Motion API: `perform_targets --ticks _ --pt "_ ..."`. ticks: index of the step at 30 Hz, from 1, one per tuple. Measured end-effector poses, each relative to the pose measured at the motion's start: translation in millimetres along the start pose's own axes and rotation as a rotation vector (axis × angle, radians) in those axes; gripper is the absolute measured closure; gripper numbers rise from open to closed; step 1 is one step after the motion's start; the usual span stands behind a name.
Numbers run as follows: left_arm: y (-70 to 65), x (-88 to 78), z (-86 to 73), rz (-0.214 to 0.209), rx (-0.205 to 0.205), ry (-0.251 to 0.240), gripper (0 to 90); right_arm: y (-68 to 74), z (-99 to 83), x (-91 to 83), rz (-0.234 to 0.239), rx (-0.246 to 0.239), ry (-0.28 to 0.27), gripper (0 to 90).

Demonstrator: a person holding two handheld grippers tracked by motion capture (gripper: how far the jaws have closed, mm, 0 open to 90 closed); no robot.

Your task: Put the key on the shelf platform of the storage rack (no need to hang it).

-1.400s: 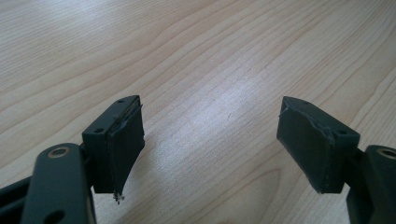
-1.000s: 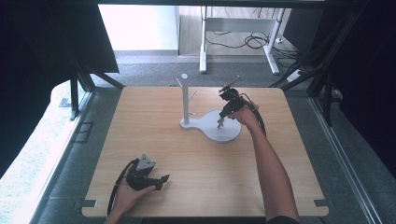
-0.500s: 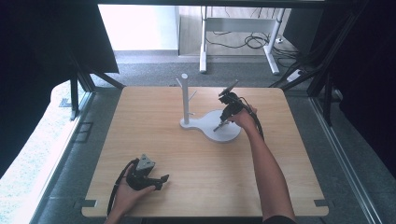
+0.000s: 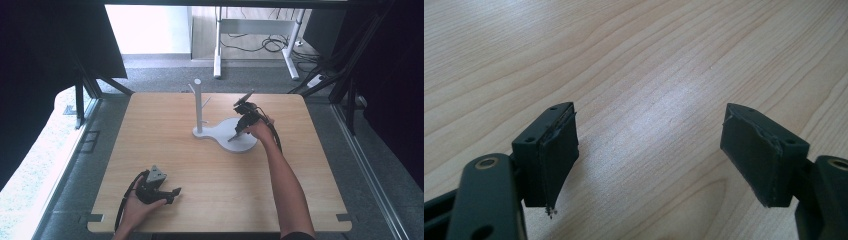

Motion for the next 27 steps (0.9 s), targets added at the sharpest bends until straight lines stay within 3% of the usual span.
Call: perform_targets --ticks 11,16,21,27 --pt "-1.3 3.0 -0.9 -0.004 0.005 0.009 23.3 -3.7 -7.8 -10.3 -0.003 0.007 -0.03 66.7" --pt "-2.5 4.1 -1.3 -0.006 0.006 0.014 23.3 -2.4 -13.3 -18.3 0.029 0.002 -0.052 57.6" --pt "-3.4 5.1 -1.4 -0.008 0.013 0.019 23.3 2.6 -20.7 -25.7 0.073 -0.019 -0.063 55.4" --pt "-3.3 5.3 -1.4 -0.008 0.014 0.02 23.3 4.9 -29.3 -33.5 0.05 -0.039 -0.09 50.6"
Point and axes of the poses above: each handheld gripper's, and its own axes: x roughly forward along the jaws, z roughly out of its top, y roughly to its left, the point moved 4 cm from there along x, roughly forward along the jaws, and after that the axes turned 5 degrees about -y, right-handed, at the moved point
